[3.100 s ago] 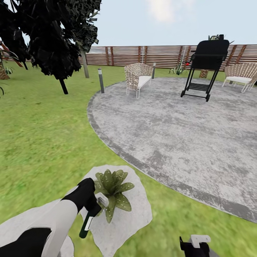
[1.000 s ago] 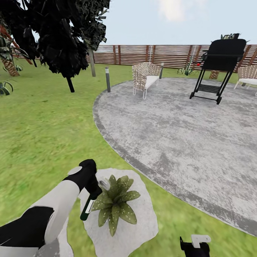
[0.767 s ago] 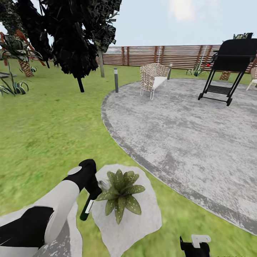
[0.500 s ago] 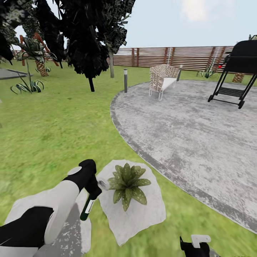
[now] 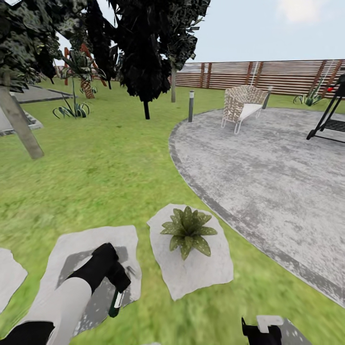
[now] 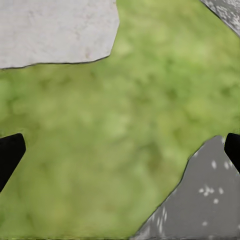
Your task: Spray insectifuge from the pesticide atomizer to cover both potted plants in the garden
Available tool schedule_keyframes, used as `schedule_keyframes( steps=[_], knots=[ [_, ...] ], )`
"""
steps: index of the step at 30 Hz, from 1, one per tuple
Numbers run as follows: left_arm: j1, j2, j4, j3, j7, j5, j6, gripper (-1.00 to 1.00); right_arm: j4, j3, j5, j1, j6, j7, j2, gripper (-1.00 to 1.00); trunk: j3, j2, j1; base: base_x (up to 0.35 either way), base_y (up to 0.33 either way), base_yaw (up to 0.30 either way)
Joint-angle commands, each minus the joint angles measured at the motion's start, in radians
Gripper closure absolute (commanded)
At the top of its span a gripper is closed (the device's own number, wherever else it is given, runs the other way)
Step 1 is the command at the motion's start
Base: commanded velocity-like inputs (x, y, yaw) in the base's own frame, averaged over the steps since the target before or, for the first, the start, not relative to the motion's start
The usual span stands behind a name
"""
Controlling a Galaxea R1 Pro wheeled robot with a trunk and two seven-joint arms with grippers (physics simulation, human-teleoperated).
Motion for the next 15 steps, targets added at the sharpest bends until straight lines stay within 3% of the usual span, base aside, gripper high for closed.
schedule_keyframes(
  steps=[1, 4, 5, 8, 15],
  knots=[
    [0.014, 0.0, -0.002, -0.001, 0.033, 0.052, -0.038, 1.0, 0.001, -0.006, 0.01, -0.001, -0.004, -0.003, 0.0, -1.0, -0.001, 0.0, -0.001, -0.299, 0.0, 0.188],
    [0.054, 0.0, -0.002, 0.004, 0.126, 0.19, -0.152, 1.0, 0.001, -0.006, 0.01, -0.001, -0.004, -0.003, 0.0, -1.0, -0.001, 0.0, -0.001, -0.288, 0.0, 0.068],
    [0.057, 0.0, -0.002, 0.008, 0.132, 0.216, -0.172, 1.0, 0.001, -0.006, 0.01, -0.001, -0.004, -0.003, 0.0, -1.0, -0.001, 0.0, -0.001, -0.282, 0.0, 0.009],
    [0.06, 0.001, -0.001, 0.017, 0.136, 0.25, -0.256, 1.0, 0.001, -0.006, 0.01, -0.001, -0.004, -0.003, 0.0, -1.0, -0.001, 0.0, -0.001, -0.267, 0.0, 0.003],
    [0.06, -0.003, 0.01, 0.038, 0.135, 0.261, -0.363, 1.0, -0.005, -0.008, 0.008, -0.001, -0.004, 0.0, -0.005, -1.0, -0.001, 0.0, -0.001, -0.067, 0.0, 0.0]
  ],
)
